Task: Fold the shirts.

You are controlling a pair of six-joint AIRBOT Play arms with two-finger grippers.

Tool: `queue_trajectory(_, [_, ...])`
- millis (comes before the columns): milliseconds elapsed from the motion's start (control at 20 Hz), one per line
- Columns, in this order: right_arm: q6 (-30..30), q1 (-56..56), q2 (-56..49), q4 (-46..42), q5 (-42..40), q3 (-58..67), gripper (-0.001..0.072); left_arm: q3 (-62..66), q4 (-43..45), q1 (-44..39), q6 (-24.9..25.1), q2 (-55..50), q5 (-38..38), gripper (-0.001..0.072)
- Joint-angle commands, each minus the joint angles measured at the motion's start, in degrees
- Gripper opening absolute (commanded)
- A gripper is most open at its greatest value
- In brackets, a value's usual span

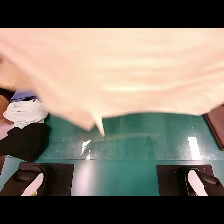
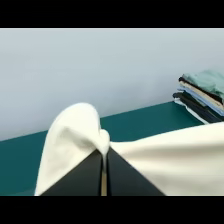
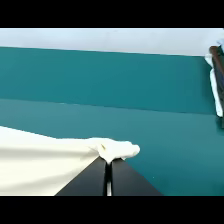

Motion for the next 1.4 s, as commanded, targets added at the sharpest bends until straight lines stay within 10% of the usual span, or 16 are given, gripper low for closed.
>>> queue_trajectory(0, [2.4, -1.9, -1.1, -0.1, 5.4, 1.4, 0.0013, 0.7, 0.7, 0.0, 0.0, -1.5, -4.9, 0.0026])
queue_trajectory(250, [7.0, 7.1, -11.5, -1.8, 6.8, -11.8, 0.0013, -12.0, 2.8, 0.0, 0.2, -13.4, -10.4, 0.0027])
queue_trajectory(800, [13.1, 15.8, -42.6, -10.4, -11.2, -14.4, 0.0019, -23.7, 4.0, 0.0, -0.5, -46.3, 15.2, 0.003])
queue_trajectory(900, [12.9, 15.8, -45.9, -10.3, -9.6, -9.2, 0.0412, -23.3, 4.2, 0.0, -0.5, -46.4, 14.2, 0.0492])
queue_trajectory(1150, [8.0, 15.8, -43.2, -10.5, -3.1, -6.7, 0.043, -20.1, 5.3, 5.9, -1.6, -43.5, -8.6, 0.054])
queue_trajectory(1350, [7.5, 15.8, -33.7, -10.3, -3.9, -17.4, 0.043, -37.6, 5.2, 8.6, -2.9, -31.1, -9.0, 0.054])
